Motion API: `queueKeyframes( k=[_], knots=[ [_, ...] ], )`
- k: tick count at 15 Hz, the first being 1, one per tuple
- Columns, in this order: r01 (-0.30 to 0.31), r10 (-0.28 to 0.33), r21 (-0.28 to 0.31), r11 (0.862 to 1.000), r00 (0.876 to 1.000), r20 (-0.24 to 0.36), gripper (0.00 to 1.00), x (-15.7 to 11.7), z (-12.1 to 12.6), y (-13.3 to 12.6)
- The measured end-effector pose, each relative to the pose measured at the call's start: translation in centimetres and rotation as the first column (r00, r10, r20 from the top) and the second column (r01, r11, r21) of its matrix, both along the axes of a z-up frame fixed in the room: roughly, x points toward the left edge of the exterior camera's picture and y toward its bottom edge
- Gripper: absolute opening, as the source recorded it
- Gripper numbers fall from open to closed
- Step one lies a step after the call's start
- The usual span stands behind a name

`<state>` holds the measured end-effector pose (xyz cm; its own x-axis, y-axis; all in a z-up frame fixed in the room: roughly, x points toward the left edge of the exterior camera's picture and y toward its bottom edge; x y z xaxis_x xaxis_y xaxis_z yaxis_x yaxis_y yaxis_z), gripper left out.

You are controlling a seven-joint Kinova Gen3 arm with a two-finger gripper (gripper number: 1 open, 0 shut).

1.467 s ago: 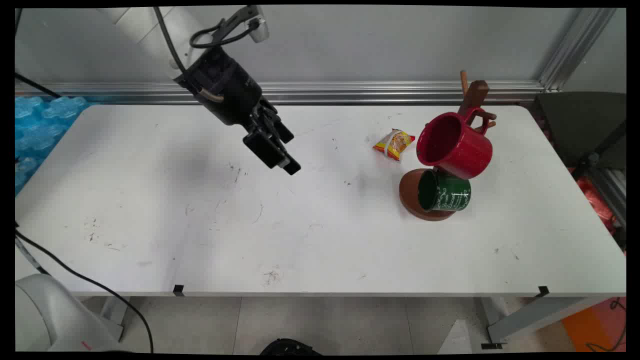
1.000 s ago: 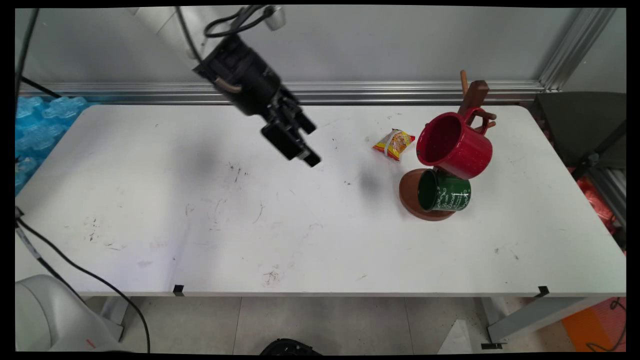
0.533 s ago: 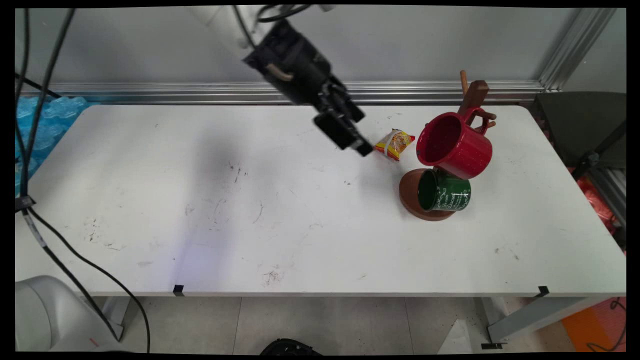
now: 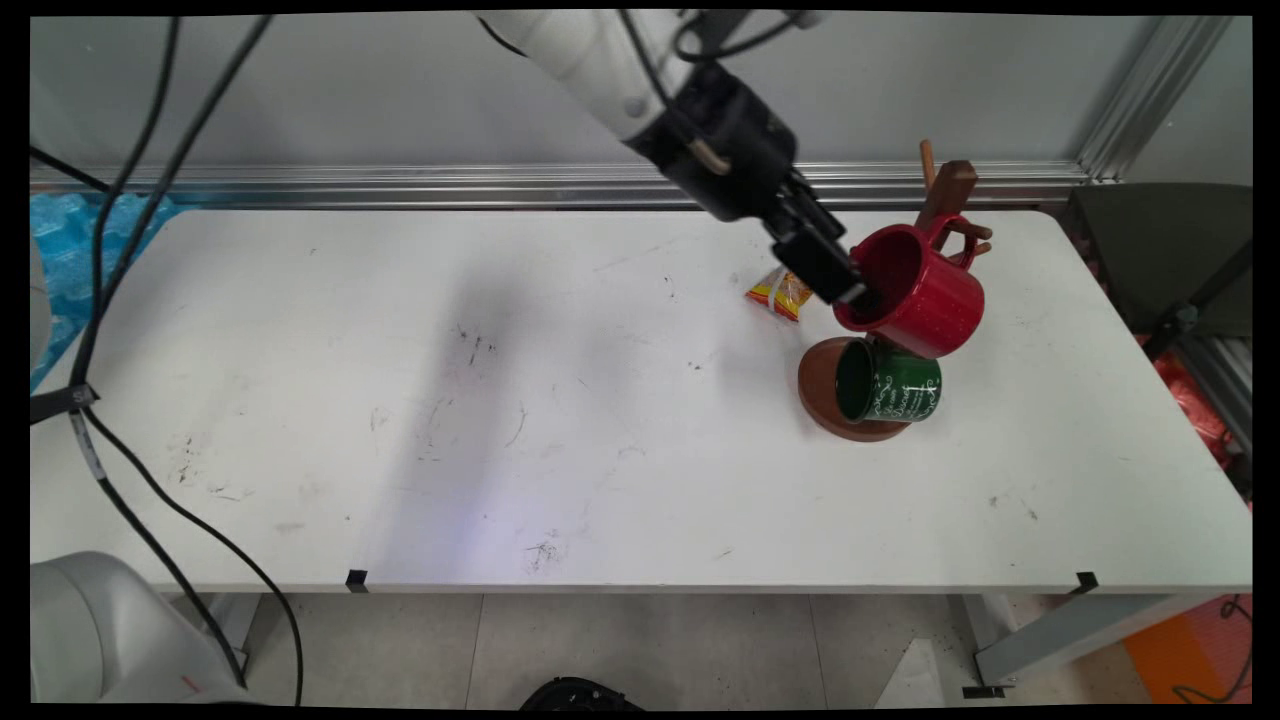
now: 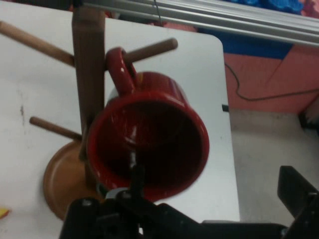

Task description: Pick up the red mug from the rack

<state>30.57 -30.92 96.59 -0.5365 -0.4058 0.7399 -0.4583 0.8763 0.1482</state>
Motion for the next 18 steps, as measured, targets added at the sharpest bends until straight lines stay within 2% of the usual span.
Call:
queueKeyframes(
  k=[8,18],
  knots=[
    [-0.087,0.088,0.031,0.996,0.996,-0.017,1.0,-4.6,-2.9,-0.7],
    [-0.173,0.178,0.089,0.981,0.983,-0.043,1.0,-6.9,-4.6,-0.8]
  ],
)
